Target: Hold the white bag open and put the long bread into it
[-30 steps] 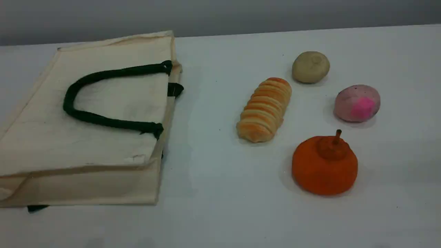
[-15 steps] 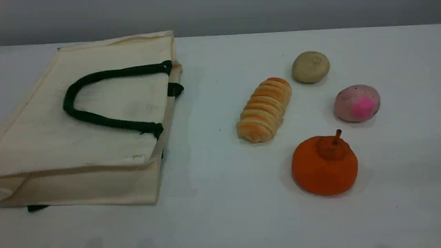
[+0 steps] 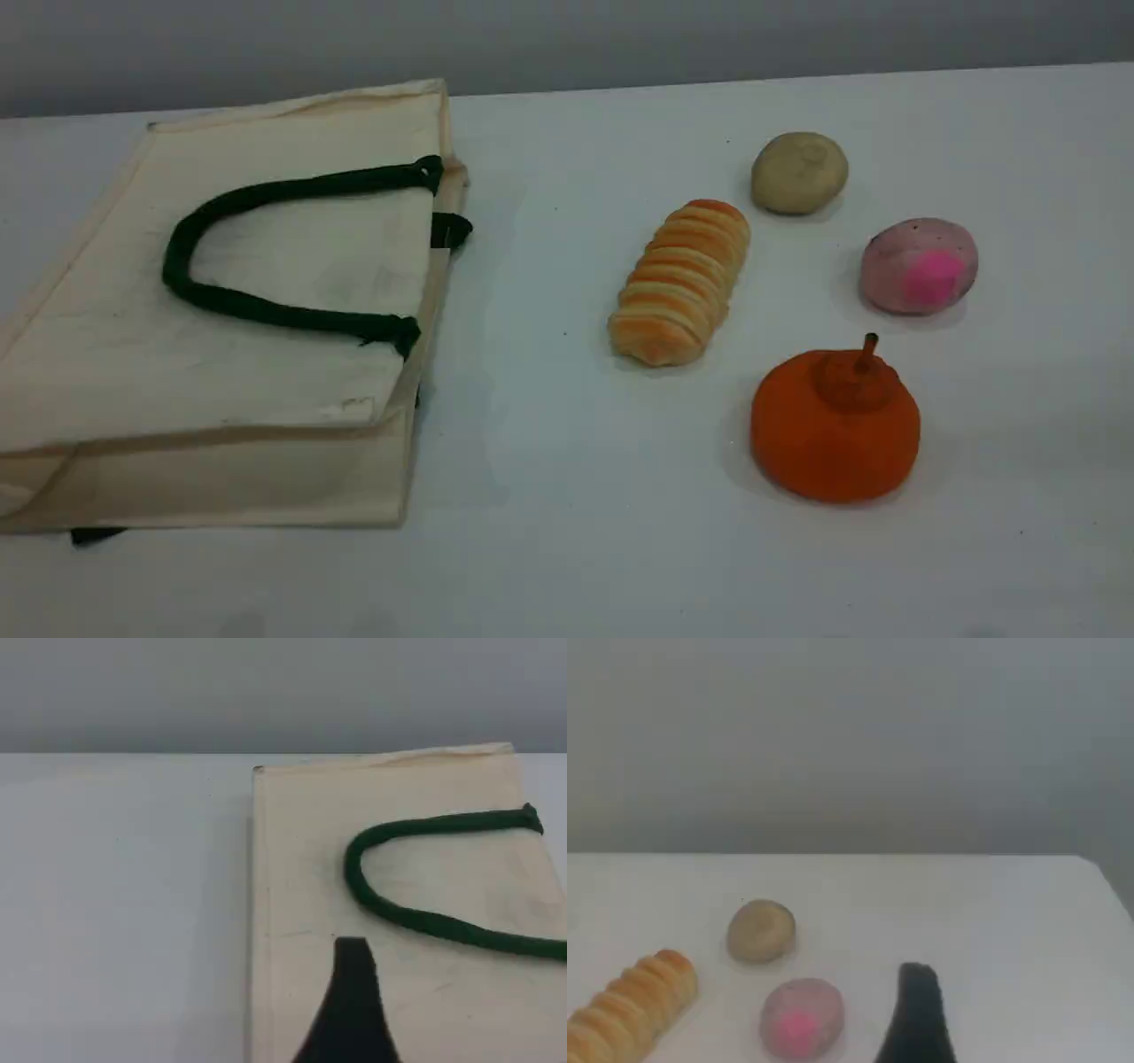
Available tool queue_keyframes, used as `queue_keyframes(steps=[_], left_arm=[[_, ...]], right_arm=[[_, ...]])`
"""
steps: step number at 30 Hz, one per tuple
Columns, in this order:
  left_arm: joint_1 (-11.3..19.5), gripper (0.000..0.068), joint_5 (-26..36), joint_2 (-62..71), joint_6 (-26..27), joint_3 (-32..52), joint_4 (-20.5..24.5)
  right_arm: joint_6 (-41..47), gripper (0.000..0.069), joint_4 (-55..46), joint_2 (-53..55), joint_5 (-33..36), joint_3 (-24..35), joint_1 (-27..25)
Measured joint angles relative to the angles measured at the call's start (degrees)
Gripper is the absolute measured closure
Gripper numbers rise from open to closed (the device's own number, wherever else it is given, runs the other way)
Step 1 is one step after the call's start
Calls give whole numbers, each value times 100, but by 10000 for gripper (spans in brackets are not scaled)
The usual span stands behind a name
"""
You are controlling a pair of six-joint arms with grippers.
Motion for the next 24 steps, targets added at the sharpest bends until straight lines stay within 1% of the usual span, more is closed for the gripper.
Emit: queue_keyframes(steps=[4, 7, 18, 19, 21, 24], left_arm=[[0, 150, 0, 0, 22, 0, 19], [0, 150, 0, 0, 187, 0, 187], [0, 150, 5, 0, 219, 0, 173], [0, 150, 10, 0, 219, 0, 217], [0, 150, -22, 0, 219, 0, 449], [0, 150, -55, 0, 219, 0, 454]], right_arm=[[0, 191, 0, 0, 0, 0, 0], [0, 191, 0, 0, 0, 0, 0], [-5, 191, 0, 0, -86, 0, 0], [-5, 191, 0, 0, -86, 0, 0], [-5, 191, 0, 0, -94, 0, 0], [-5, 191, 0, 0, -122, 0, 0]])
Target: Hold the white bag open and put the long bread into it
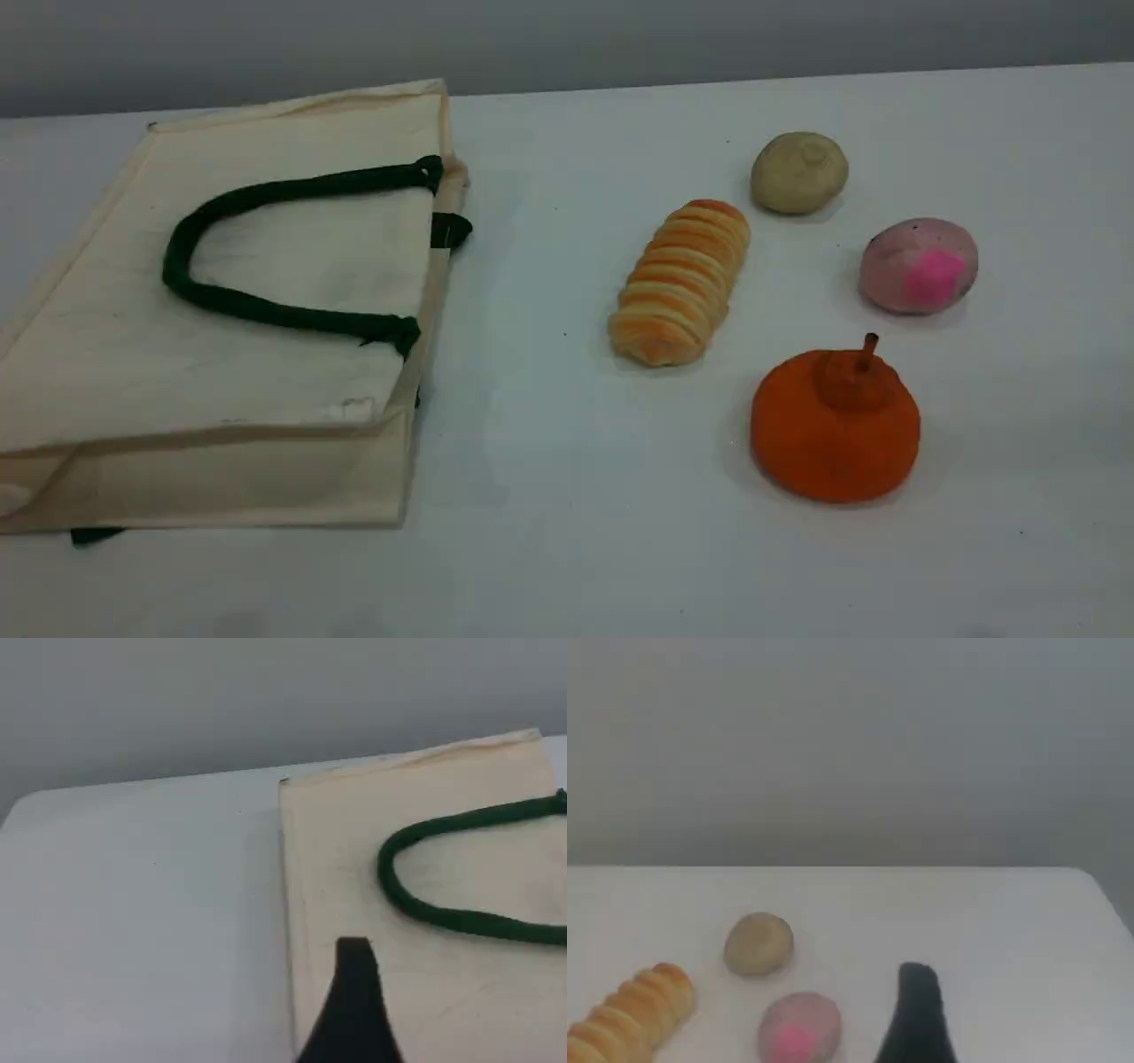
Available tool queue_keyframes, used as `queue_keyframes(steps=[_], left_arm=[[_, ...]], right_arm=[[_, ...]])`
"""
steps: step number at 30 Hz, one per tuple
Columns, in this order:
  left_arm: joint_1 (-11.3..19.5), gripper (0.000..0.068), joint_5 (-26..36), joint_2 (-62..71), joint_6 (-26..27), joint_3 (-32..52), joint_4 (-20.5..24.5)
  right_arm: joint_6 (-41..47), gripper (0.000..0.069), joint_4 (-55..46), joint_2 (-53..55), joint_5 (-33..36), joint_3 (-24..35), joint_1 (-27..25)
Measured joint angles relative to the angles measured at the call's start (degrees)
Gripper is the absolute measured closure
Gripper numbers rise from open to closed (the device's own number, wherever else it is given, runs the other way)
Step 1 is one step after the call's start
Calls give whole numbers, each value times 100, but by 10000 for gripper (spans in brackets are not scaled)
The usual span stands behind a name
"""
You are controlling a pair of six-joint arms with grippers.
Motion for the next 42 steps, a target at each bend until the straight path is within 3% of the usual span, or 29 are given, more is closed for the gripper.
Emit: queue_keyframes(steps=[4, 9, 13, 27, 42], left_arm=[[0, 150, -67, 0, -126, 0, -41], [0, 150, -524, 0, -799, 0, -60], [0, 150, -931, 0, -1227, 0, -20], [0, 150, -2023, 0, -1247, 0, -14], [0, 150, -2086, 0, -1339, 0, -9]], right_arm=[[0, 191, 342, 0, -331, 0, 0], [0, 191, 1024, 0, -824, 0, 0], [5, 191, 1234, 0, -802, 0, 0], [5, 191, 1858, 0, -984, 0, 0], [5, 191, 2140, 0, -1066, 0, 0]])
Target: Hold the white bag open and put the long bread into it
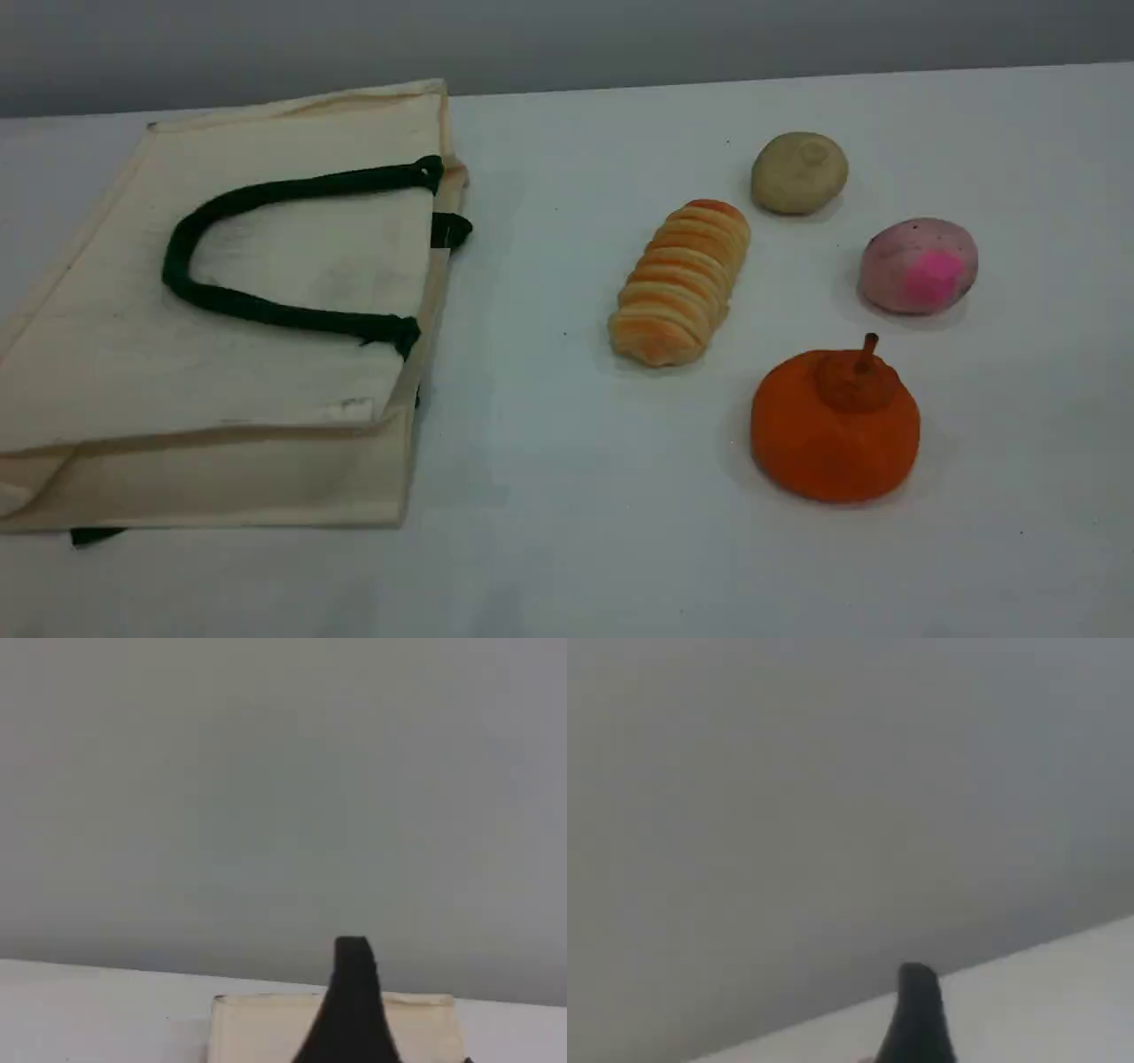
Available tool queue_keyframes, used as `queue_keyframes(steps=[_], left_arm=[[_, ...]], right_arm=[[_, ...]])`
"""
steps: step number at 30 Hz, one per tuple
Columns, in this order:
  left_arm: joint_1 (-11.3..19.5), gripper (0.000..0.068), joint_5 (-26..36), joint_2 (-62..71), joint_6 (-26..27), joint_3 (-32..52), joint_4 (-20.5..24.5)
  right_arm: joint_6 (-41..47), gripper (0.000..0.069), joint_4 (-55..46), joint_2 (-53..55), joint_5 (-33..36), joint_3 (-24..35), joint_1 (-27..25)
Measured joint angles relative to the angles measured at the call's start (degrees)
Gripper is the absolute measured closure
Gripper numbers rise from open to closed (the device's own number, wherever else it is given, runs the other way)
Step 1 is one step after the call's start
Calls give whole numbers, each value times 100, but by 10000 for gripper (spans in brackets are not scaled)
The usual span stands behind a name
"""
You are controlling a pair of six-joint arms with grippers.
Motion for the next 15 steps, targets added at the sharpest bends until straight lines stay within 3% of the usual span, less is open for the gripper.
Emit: queue_keyframes(steps=[10, 15], left_arm=[[0, 150, 0, 0, -1350, 0, -43], [0, 150, 0, 0, -1463, 0, -25]], right_arm=[[0, 191, 431, 0, -110, 0, 0], [0, 191, 431, 0, -105, 0, 0]])
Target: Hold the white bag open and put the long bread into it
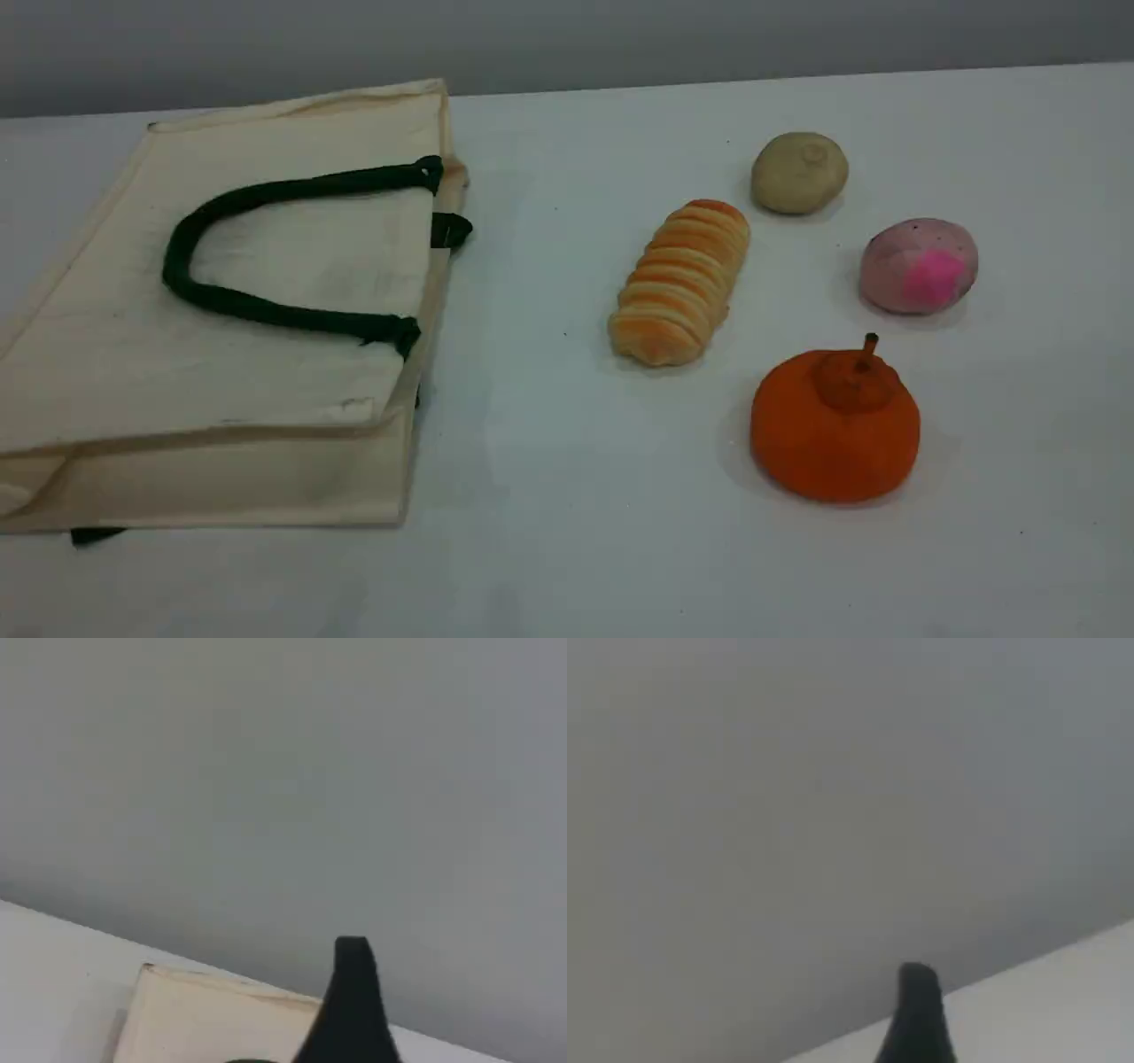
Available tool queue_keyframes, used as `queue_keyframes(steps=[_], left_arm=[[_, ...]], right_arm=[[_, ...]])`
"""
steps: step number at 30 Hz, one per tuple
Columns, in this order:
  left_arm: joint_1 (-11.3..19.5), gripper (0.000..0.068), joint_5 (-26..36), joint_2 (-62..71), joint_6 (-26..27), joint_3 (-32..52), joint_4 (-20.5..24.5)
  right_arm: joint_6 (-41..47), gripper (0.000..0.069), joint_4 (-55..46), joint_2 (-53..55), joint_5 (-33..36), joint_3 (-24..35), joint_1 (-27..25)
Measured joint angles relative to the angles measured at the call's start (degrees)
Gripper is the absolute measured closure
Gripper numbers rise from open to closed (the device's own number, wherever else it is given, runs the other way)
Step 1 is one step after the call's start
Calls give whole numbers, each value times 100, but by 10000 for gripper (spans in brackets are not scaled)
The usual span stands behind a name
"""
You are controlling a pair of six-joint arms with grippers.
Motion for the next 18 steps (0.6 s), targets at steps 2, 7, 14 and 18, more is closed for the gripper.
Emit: queue_keyframes(steps=[2, 7, 14, 18], left_arm=[[0, 150, 0, 0, 0, 0, 0], [0, 150, 0, 0, 0, 0, 0], [0, 150, -123, 0, -723, 0, 0], [0, 150, -467, 0, -971, 0, 0]], right_arm=[[0, 191, 0, 0, 0, 0, 0], [0, 191, 0, 0, 0, 0, 0], [0, 191, 456, 0, -107, 0, 0], [0, 191, 847, 0, -380, 0, 14]])
